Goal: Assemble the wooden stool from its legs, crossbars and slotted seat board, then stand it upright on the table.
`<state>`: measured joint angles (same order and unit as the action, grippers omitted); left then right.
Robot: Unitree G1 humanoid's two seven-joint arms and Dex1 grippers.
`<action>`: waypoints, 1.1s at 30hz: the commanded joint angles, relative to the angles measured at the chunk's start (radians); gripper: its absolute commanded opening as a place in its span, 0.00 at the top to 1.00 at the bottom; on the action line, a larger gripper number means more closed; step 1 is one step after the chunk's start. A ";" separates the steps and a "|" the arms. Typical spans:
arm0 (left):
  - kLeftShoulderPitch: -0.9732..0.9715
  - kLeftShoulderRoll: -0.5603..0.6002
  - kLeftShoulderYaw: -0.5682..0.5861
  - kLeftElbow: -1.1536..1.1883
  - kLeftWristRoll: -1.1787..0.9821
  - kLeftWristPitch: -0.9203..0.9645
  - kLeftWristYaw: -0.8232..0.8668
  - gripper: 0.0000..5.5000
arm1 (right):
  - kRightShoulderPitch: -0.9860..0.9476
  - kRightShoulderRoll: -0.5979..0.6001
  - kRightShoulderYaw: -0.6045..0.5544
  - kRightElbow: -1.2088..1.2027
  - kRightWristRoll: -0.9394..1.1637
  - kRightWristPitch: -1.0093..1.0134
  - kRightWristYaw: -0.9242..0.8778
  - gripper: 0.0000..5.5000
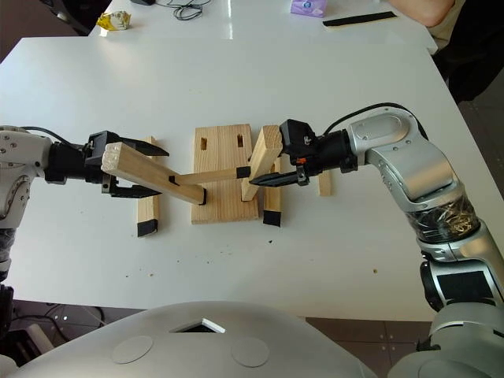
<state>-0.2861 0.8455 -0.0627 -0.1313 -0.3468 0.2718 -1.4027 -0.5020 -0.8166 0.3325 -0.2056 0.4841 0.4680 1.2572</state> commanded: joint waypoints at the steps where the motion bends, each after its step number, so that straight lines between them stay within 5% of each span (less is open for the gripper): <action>1: -0.148 -0.227 -0.131 -0.011 -0.051 0.024 0.051 0.30 | 0.029 0.127 0.275 0.010 -0.180 0.035 -0.012 0.63; 18: -0.325 -0.396 -0.152 0.080 0.006 0.096 0.048 0.30 | 0.029 0.289 0.339 0.089 -0.195 0.063 -0.114 0.63; 26: -0.223 -0.341 -0.102 0.091 0.044 0.028 0.058 0.30 | 0.101 0.220 0.257 0.018 -0.162 0.074 -0.169 0.63; 33: -0.130 -0.285 -0.027 0.101 0.056 -0.013 0.075 0.30 | 0.147 0.132 0.107 -0.020 -0.145 0.098 -0.205 0.41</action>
<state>-0.4135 0.6536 -0.0638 0.0372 -0.1844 0.3124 -1.2955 -0.3352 -0.7203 0.4612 -0.1647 0.3410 0.5597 1.0769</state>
